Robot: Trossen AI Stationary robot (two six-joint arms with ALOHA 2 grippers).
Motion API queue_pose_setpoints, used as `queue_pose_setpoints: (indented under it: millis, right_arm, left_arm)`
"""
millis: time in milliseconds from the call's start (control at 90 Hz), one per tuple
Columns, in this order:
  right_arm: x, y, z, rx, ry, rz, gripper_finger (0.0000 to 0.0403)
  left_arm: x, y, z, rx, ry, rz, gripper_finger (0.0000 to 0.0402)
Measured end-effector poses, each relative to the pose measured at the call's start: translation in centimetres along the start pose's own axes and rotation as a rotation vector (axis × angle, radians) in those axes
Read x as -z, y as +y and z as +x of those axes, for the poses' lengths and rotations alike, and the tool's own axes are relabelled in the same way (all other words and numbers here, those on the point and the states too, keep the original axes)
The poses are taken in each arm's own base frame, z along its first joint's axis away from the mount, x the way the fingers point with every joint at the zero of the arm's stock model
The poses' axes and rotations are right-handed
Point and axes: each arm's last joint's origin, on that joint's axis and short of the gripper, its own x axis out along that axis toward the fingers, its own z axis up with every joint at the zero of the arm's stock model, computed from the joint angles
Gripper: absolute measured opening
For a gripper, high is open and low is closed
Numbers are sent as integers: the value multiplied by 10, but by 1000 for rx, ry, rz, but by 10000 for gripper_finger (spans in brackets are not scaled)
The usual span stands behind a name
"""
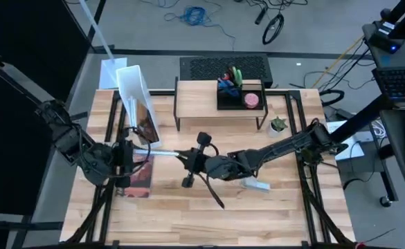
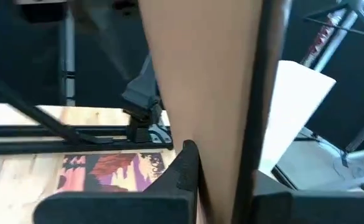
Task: Stock shelves
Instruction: Put the brown book into the white bookshelf
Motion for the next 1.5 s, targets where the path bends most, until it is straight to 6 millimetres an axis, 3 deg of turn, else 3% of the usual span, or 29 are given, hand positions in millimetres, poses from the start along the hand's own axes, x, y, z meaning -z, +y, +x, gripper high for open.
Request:
queue_pose_setpoints:
  millis: [122, 344, 556, 856, 1089, 1500]
  right_arm:
    - [12, 0, 13, 74, 18, 27, 2]
    - [37, 10, 42, 307, -57, 115, 1]
    - [63, 27, 69, 343, -186, 219, 1]
    - [53, 28, 112, 411, -250, 207, 0]
    - [50, 14, 143, 477, -285, 247, 1]
    - [59, -7, 170, 471, -338, 385, 1]
  left_arm:
    - [7, 6, -3, -26, 37, -104, 177]
    - [12, 9, -4, -54, 69, -169, 179]
    - [12, 8, -5, -50, 70, -166, 179]
    - [13, 5, -7, -31, 62, -159, 180]
    - [13, 4, -9, -33, 49, -164, 180]
    - [13, 6, -10, -81, 10, -124, 180]
